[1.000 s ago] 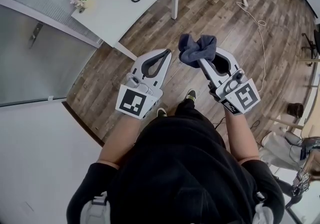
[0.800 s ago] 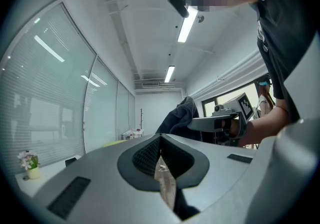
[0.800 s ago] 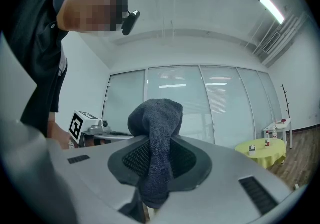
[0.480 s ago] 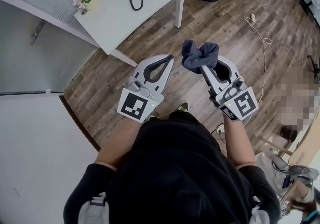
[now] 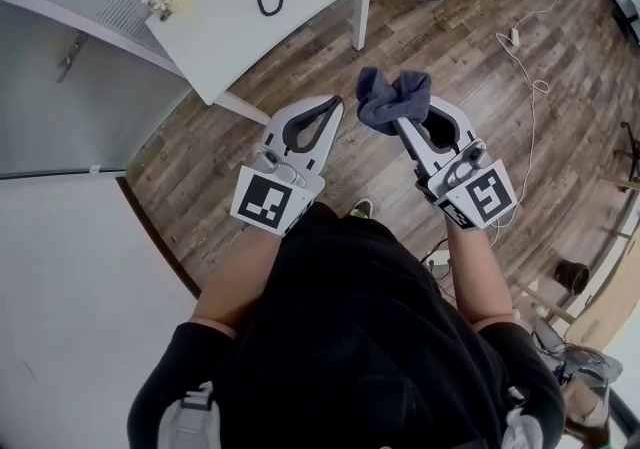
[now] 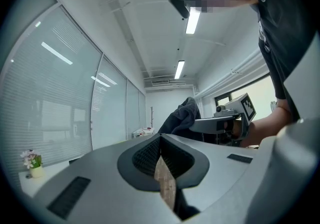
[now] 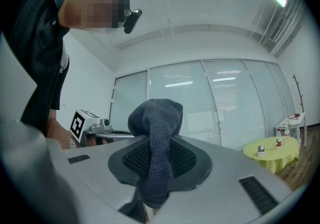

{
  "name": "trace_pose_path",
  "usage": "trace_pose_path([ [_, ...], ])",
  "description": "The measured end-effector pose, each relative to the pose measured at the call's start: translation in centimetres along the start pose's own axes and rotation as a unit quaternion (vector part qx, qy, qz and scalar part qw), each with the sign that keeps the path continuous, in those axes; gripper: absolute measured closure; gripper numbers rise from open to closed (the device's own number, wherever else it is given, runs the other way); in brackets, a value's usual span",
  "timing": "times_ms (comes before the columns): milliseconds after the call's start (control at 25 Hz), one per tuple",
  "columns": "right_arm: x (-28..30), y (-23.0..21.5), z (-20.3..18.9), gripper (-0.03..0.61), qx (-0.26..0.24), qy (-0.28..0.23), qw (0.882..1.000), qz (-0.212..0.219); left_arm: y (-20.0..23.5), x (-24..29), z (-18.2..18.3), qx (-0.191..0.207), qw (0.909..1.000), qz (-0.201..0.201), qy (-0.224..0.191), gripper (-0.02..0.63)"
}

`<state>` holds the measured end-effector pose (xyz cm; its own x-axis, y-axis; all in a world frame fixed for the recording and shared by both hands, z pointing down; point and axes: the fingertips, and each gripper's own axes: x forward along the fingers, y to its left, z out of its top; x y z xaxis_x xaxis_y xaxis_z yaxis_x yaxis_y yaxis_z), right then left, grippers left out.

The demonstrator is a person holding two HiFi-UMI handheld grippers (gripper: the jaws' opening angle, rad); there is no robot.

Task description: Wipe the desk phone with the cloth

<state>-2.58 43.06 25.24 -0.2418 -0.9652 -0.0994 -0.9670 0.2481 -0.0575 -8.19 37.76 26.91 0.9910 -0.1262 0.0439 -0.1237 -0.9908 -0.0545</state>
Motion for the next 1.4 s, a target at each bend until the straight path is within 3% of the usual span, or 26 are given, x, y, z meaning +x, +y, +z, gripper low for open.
trace_pose_path([
  [280,2.7,-2.2,-0.9,0.486,-0.002,0.008,1.0,0.007,2.9,1.8,-1.0,-0.004,1.0,0.005,0.0,0.603],
  [800,14.2,-7.9,-1.9,0.486,-0.018,0.026,0.999,0.017,15.7,6.2,-2.0,-0.017,0.9993,0.025,-0.023,0.603],
  [1000,18.8,-9.5,-1.7,0.486,-0.018,0.027,0.999,0.021,20.6,7.2,-2.4,-0.027,0.9991,0.031,-0.013,0.603],
  [1400,24.6,-12.5,-2.8,0.486,-0.011,0.029,0.999,0.023,26.4,9.4,-2.8,-0.02,0.9992,0.031,-0.013,0.603],
])
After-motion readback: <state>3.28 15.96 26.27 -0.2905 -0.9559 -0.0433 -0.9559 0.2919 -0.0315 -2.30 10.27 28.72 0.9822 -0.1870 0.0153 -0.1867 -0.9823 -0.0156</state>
